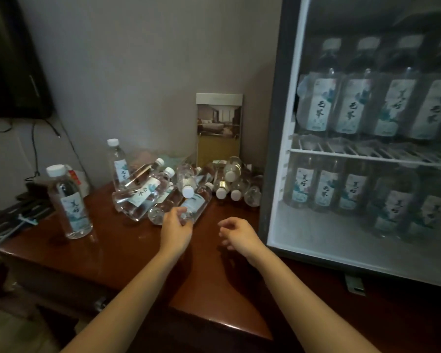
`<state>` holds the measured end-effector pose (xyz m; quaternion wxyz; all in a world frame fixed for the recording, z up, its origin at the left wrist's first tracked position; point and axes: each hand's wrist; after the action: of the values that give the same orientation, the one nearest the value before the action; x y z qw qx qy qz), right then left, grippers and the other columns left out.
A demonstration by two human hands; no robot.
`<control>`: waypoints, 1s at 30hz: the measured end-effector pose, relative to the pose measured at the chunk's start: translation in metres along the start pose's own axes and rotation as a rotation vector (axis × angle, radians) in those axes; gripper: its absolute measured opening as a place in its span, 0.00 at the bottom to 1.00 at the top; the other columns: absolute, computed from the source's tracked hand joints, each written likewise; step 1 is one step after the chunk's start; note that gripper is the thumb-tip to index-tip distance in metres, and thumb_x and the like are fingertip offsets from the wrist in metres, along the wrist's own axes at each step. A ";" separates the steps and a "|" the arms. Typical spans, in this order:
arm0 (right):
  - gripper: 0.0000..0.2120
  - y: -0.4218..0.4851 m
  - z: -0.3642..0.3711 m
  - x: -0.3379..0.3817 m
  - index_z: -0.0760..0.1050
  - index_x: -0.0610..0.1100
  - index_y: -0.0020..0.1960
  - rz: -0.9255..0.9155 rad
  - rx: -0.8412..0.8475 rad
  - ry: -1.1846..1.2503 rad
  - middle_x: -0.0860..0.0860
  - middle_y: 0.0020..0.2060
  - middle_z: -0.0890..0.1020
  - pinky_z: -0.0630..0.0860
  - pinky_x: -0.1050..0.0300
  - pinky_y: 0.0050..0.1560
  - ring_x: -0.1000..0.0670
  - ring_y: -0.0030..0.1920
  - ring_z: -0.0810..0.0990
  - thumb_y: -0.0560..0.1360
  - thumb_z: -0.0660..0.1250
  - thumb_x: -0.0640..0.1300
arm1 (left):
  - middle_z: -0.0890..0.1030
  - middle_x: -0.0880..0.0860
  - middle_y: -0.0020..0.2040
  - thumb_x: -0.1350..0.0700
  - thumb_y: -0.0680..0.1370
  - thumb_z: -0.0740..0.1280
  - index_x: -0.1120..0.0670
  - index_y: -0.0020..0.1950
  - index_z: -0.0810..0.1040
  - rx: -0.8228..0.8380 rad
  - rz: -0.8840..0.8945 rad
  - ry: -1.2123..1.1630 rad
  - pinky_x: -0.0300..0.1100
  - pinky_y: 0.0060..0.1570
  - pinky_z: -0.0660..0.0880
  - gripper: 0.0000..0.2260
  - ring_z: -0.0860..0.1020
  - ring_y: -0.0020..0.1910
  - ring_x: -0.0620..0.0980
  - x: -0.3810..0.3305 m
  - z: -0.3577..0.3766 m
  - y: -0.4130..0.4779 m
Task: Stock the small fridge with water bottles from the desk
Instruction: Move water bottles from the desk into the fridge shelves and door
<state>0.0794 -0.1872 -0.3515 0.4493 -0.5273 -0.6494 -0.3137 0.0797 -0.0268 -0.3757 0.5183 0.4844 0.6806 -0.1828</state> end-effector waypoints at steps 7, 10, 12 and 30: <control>0.14 0.073 0.044 0.017 0.71 0.42 0.61 0.024 -0.076 0.015 0.46 0.54 0.78 0.75 0.51 0.53 0.47 0.52 0.76 0.79 0.58 0.46 | 0.75 0.60 0.62 0.53 0.76 0.66 0.60 0.66 0.67 0.104 -0.078 0.104 0.48 0.58 0.71 0.21 0.74 0.60 0.57 0.016 0.013 0.051; 0.15 0.094 0.056 0.024 0.68 0.41 0.63 0.042 -0.104 0.054 0.45 0.56 0.78 0.72 0.56 0.49 0.46 0.54 0.76 0.79 0.58 0.45 | 0.75 0.58 0.62 0.48 0.76 0.66 0.58 0.67 0.65 0.140 -0.116 0.054 0.47 0.57 0.71 0.25 0.74 0.61 0.56 0.020 0.022 0.060; 0.17 0.105 0.064 0.025 0.66 0.41 0.64 0.079 -0.111 0.091 0.45 0.58 0.77 0.74 0.52 0.56 0.45 0.58 0.76 0.78 0.59 0.46 | 0.76 0.57 0.61 0.49 0.74 0.68 0.58 0.68 0.65 0.126 -0.123 0.022 0.46 0.55 0.71 0.26 0.75 0.60 0.55 0.023 0.023 0.061; 0.43 0.087 0.070 0.018 0.56 0.43 0.66 0.214 -0.142 0.204 0.44 0.59 0.74 0.74 0.44 0.61 0.43 0.62 0.73 0.57 0.73 0.54 | 0.75 0.47 0.54 0.56 0.58 0.80 0.50 0.62 0.65 0.185 -0.050 -0.075 0.47 0.55 0.75 0.38 0.78 0.52 0.48 0.019 -0.006 0.000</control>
<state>0.1448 -0.0969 -0.3689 0.5055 -0.5893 -0.5168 -0.3608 0.0768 -0.0131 -0.3902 0.4918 0.5057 0.6530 -0.2757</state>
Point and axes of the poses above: each hand's wrist, its own y-axis towards the middle knuckle, its own z-axis out of the palm, x = y × z
